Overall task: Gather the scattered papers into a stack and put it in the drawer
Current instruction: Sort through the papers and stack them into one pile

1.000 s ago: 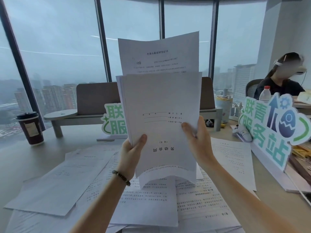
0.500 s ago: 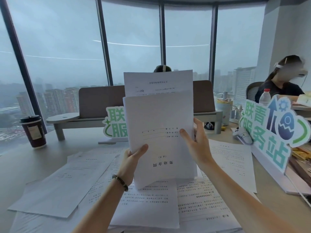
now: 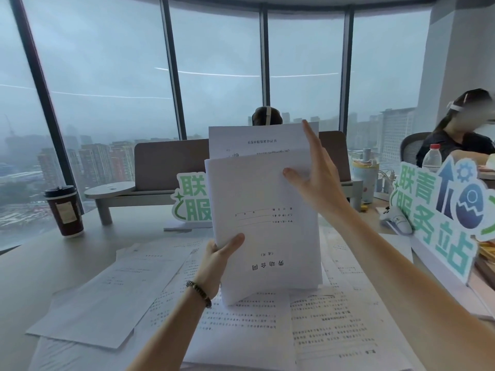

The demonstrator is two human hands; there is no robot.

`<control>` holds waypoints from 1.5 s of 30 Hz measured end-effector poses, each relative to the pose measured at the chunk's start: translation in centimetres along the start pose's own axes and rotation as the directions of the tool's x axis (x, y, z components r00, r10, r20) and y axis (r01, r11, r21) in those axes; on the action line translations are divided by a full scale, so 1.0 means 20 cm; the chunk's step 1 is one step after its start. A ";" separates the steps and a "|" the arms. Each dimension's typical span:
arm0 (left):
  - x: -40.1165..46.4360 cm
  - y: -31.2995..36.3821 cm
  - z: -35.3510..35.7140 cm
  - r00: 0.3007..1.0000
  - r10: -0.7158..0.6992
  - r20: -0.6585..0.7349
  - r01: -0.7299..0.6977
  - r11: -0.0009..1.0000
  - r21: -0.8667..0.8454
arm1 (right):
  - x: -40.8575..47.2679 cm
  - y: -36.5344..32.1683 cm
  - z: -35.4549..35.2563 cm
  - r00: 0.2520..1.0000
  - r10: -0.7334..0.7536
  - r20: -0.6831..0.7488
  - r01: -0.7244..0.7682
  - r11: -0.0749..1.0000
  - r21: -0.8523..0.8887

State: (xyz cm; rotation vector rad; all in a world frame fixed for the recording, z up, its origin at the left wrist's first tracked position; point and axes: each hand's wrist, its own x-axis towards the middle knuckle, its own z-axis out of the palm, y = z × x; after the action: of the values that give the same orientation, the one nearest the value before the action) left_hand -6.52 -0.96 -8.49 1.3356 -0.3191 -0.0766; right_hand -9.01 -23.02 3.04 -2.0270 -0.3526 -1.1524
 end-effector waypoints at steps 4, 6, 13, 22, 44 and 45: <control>0.00 -0.01 -0.01 1.000 -0.001 0.014 0.001 1.000 0.005 | 0.04 0.01 -0.02 1.000 -0.027 0.011 0.028 0.992 -0.127; 0.01 -0.01 -0.01 1.000 0.000 0.026 0.000 1.000 -0.001 | 0.05 0.01 -0.03 1.000 -0.014 0.017 0.017 0.989 -0.146; 0.01 -0.01 -0.01 1.000 -0.002 0.026 0.002 1.000 -0.009 | 0.08 -0.04 -0.07 0.999 0.007 0.044 0.004 0.967 -0.254; 0.00 0.00 -0.02 0.998 0.007 0.065 -0.005 1.000 -0.026 | 0.08 -0.04 -0.06 1.000 -0.009 0.022 0.015 0.957 -0.291; -0.02 -0.01 -0.01 0.999 -0.010 0.051 0.011 1.000 -0.008 | -0.07 0.06 0.01 0.962 0.272 0.027 -0.264 0.899 0.351; -0.03 -0.02 -0.01 0.999 -0.013 0.045 0.013 1.000 0.003 | -0.12 0.11 0.03 0.928 0.361 0.091 -0.362 0.823 0.438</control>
State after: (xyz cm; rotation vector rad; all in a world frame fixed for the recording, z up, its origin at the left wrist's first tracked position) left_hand -6.91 -0.79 -8.96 1.3398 -0.3483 -0.1172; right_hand -8.66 -23.77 -0.20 -1.5965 -0.1970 -0.7447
